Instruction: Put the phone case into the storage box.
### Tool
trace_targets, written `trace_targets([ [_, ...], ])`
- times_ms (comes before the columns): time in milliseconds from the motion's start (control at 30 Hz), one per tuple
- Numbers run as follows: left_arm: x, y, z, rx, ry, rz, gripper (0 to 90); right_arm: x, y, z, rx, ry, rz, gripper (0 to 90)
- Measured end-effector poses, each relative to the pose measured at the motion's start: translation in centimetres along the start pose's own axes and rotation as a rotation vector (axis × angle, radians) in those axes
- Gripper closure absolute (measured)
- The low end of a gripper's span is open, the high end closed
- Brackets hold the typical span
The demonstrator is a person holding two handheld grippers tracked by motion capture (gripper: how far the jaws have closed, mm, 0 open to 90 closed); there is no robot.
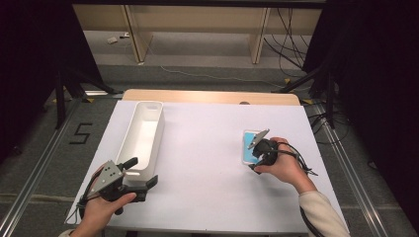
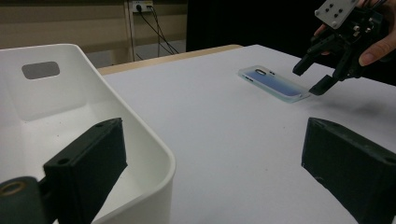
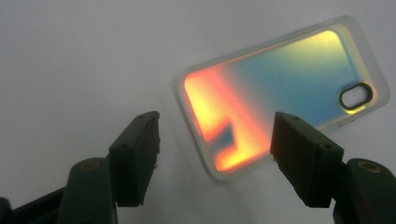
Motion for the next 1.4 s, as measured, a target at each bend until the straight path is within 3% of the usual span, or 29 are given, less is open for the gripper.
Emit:
trace_targets([
  [333,0.0,-0.1,0.0,-0.005,-0.006,0.005,6.0,0.2,0.6,0.3,-0.082,-0.065,0.020,39.8],
  [467,-0.1,0.0,0.0,-0.001,0.014,-0.002,6.1,0.4,1.0,0.6,-0.116,-0.098,0.030,42.0],
  [533,0.0,-0.1,0.0,-0.004,-0.006,0.004,6.1,0.5,1.0,0.7,-0.130,-0.110,0.034,43.5],
  [767,0.0,-0.1,0.0,-0.004,0.004,0.004,6.1,0.7,1.4,0.8,-0.172,-0.132,0.043,45.8],
  [1067,-0.1,0.0,0.0,-0.001,0.010,-0.004,6.2,0.7,1.9,0.7,-0.200,-0.148,0.042,45.7],
  [1200,-0.1,0.0,0.0,-0.001,0.015,-0.003,6.2,0.8,2.0,1.0,-0.217,-0.183,0.053,47.4],
  [1233,0.0,-0.1,0.0,-0.004,-0.007,0.003,6.2,0.8,2.0,1.0,-0.217,-0.183,0.053,47.4],
  [1400,-0.1,-0.1,0.0,-0.005,0.011,0.000,6.2,0.7,2.0,1.2,-0.231,-0.228,0.082,54.2],
])
Point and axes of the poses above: each handheld gripper's, and its own axes: y roughly forward along the jaws, z roughly out of its top, x roughly to its right, the point moved 5 cm from there along y, roughly forward along the jaws, and after that the axes turned 8 degrees about -y, right-handed, at the moved point
